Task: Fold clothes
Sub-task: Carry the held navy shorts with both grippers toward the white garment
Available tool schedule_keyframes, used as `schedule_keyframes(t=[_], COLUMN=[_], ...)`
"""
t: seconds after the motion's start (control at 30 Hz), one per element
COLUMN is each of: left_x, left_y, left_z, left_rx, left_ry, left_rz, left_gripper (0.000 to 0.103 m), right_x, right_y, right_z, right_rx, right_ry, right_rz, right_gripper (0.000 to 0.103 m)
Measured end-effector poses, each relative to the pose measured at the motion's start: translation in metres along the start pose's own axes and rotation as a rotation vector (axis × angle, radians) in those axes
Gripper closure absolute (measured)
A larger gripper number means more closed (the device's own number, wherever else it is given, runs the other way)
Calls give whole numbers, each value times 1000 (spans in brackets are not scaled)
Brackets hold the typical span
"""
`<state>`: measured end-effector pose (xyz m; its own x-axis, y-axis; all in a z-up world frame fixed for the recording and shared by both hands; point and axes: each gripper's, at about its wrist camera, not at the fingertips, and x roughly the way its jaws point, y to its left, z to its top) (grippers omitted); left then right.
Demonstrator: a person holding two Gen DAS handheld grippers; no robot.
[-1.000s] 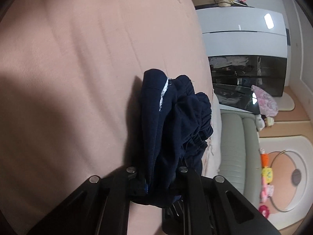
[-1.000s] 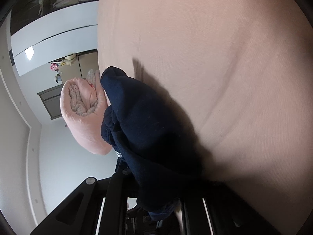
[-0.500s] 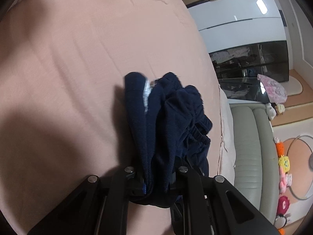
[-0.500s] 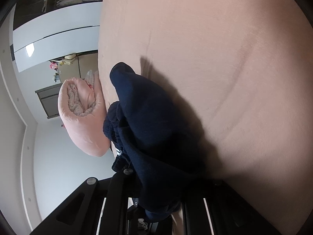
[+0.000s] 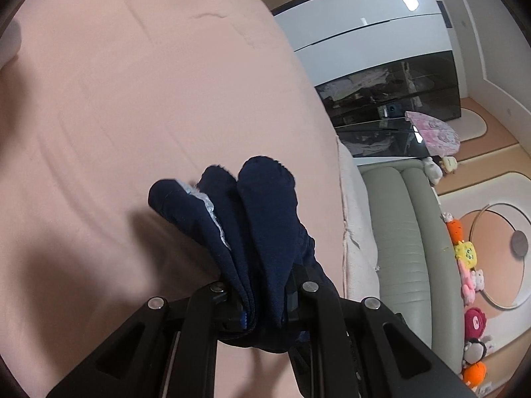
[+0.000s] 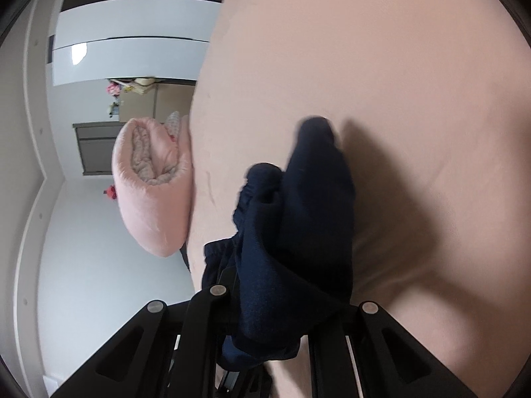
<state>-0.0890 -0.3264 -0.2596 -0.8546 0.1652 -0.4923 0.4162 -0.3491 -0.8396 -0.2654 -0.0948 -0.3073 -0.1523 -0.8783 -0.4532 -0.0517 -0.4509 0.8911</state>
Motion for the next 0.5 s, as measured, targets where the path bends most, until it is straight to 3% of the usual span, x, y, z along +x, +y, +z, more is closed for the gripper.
schedule_keyframes(t=[0.5], left_x=[-36], left_y=[-59], left_z=[11], left_rx=[87], left_ry=[-17], left_rz=[-72], left_gripper=[92], right_x=[-56], right_y=[68], right_z=[-14], right_rx=[-63], right_ry=[-62], right_rz=[65], right_gripper=[94])
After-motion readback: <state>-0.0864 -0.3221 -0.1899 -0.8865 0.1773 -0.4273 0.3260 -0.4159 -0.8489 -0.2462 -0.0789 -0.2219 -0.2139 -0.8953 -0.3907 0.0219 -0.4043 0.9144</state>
